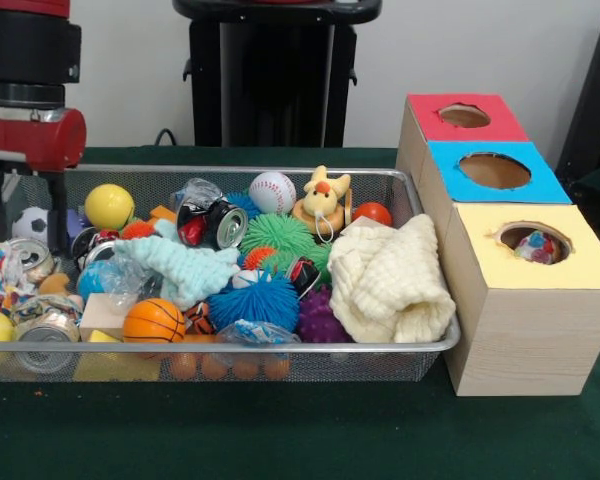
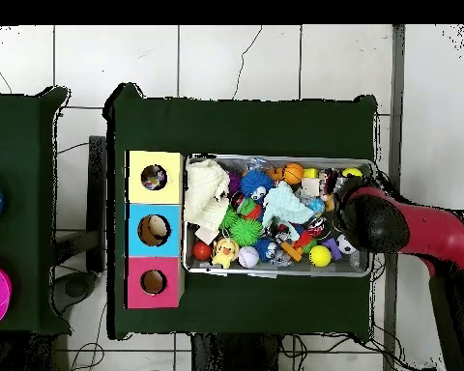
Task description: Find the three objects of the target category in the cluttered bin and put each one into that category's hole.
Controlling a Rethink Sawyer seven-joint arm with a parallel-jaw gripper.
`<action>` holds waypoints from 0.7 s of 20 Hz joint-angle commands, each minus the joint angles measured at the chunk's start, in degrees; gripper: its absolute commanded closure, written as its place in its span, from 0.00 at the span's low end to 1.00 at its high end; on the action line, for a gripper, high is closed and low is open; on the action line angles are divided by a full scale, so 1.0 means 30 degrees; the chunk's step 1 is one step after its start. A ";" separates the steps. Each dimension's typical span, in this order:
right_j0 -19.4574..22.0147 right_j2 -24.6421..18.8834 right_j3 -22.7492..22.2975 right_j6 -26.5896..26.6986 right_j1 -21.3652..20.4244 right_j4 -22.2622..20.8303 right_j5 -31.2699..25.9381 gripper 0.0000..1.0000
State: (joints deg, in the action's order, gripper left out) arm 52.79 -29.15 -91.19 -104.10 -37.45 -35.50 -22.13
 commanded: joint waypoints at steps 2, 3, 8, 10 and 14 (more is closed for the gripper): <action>0.0591 -0.1708 -0.1999 0.2549 0.1199 -0.1462 0.0884 0.00; 0.0660 -0.1756 -0.1986 0.2588 0.1282 -0.1519 0.0875 0.00; 0.1129 -0.2045 -0.1711 0.2956 0.1744 -0.1843 0.0707 0.00; 0.1227 -0.2162 -0.1570 0.2982 0.1845 -0.1958 0.0699 0.00; 0.1611 -0.2484 -0.1235 0.3237 0.2278 -0.2245 0.0582 0.00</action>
State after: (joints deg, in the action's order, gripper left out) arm 56.09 -32.39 -93.46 -104.10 -34.12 -38.72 -20.07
